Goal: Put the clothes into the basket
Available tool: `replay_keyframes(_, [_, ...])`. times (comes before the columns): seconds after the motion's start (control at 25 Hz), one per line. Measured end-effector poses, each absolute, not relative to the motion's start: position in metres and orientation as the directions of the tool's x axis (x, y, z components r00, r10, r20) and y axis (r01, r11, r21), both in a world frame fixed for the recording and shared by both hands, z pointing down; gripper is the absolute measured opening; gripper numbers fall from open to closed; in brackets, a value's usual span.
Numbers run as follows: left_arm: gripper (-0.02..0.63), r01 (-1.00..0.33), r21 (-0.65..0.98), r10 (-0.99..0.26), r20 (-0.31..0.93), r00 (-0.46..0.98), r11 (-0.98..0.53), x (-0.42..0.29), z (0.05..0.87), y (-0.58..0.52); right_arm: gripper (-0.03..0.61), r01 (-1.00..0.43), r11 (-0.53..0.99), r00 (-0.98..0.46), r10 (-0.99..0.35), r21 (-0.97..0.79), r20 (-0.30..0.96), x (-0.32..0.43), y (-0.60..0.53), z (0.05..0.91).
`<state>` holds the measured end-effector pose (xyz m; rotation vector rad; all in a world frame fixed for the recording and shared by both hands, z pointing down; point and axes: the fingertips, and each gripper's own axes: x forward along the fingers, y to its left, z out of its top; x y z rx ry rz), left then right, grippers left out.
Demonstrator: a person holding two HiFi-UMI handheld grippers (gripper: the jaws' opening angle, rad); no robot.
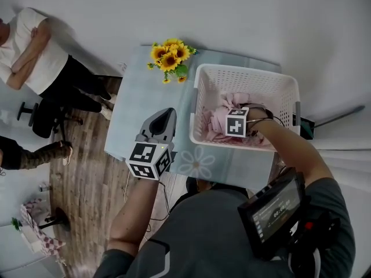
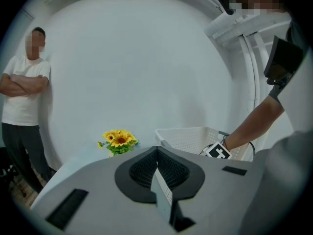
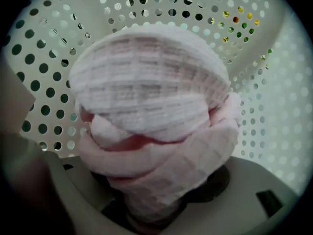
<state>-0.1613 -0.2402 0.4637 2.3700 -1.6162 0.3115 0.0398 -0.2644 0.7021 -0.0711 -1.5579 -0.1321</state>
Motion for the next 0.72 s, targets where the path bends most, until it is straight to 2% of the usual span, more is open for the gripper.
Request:
replay_keyframes(0.44, [0.009, -0.910, 0.064, -0.863, 0.298, 0.409, -0.409, -0.146, 0.457, -0.238, 0.348, 0.125, 0.992, 0.000, -0.033, 0.033, 0.999, 0.043, -0.275, 0.709])
replay_keyframes(0.72, [0.009, -0.910, 0.035, -0.872, 0.272, 0.407, -0.414, -0.150, 0.442, -0.239, 0.417, 0.044, 0.998, -0.016, -0.053, 0.054, 0.998, 0.050, -0.296, 0.696])
